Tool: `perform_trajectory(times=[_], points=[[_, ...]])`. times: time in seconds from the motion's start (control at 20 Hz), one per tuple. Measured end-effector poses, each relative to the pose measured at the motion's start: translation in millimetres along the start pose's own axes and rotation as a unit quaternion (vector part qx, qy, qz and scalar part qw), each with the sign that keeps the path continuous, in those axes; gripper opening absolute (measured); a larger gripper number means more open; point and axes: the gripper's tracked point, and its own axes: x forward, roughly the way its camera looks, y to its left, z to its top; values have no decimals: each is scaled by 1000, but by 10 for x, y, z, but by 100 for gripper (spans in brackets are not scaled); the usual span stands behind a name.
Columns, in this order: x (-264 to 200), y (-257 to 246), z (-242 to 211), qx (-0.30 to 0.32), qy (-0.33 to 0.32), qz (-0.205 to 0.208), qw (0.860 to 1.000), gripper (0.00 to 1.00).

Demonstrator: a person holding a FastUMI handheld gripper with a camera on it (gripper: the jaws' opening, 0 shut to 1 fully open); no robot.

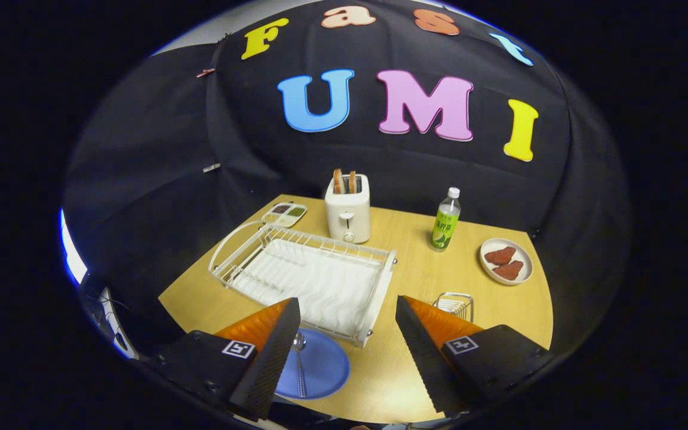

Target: Take the plate from the dish rack, then take the spoon from the basket and place it into the plate.

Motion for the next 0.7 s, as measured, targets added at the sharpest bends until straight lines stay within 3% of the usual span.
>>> perform_trajectory(times=[0.35, 0.7], points=[[-329, -489, 560, -6, -65, -61, 996, 99], [-554, -803, 829, -10, -107, -101, 989, 98]])
